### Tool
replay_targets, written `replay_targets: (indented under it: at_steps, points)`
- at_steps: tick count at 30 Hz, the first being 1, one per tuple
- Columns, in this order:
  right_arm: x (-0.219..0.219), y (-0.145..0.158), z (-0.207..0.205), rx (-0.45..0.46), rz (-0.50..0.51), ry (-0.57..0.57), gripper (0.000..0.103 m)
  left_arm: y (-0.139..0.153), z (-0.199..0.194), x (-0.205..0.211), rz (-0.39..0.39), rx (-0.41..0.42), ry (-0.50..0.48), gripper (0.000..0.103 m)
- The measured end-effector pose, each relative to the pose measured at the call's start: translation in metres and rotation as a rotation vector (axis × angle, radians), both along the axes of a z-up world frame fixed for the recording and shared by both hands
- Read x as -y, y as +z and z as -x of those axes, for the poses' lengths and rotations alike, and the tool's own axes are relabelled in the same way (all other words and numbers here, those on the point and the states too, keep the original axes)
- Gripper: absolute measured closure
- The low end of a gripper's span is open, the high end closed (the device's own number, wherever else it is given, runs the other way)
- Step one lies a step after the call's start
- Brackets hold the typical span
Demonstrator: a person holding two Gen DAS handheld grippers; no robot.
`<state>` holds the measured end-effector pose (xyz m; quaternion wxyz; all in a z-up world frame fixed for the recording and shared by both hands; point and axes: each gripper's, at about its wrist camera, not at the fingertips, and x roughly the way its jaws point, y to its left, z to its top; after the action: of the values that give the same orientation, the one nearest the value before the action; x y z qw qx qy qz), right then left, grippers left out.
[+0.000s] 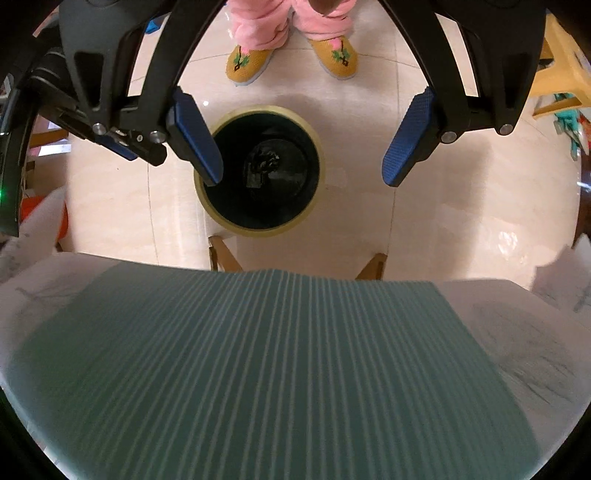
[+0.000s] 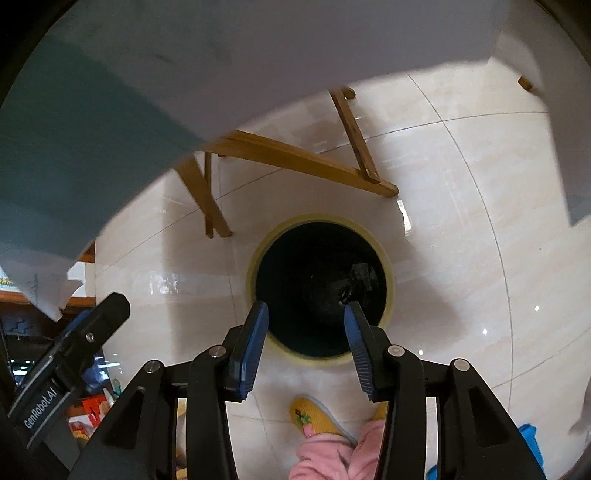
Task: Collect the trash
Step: 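Open the left tool over the bin while the right tool releases the green tube, then grasp the blue snack bag with the left tool while the right tool grasps the blue mask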
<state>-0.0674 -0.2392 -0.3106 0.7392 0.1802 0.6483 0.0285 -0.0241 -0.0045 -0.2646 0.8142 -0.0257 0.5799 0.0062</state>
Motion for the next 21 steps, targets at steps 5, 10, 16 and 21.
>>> replay_targets:
  at_steps: [5,10,16,21]
  points:
    - [-0.007,0.068,0.015,0.019,-0.01,0.001,0.044,0.069,0.017,-0.007,-0.009,0.021,-0.038,0.017]
    - [-0.018,0.147,0.029,0.061,-0.019,0.02,0.043,0.141,0.031,-0.016,-0.021,0.065,-0.064,0.017]
    - [-0.032,0.236,0.034,0.151,0.007,0.032,0.043,0.223,0.035,-0.029,0.022,0.11,-0.089,0.017]
    - [-0.037,0.302,0.033,0.235,0.012,0.016,0.043,0.281,0.033,-0.044,0.044,0.195,-0.111,0.017]
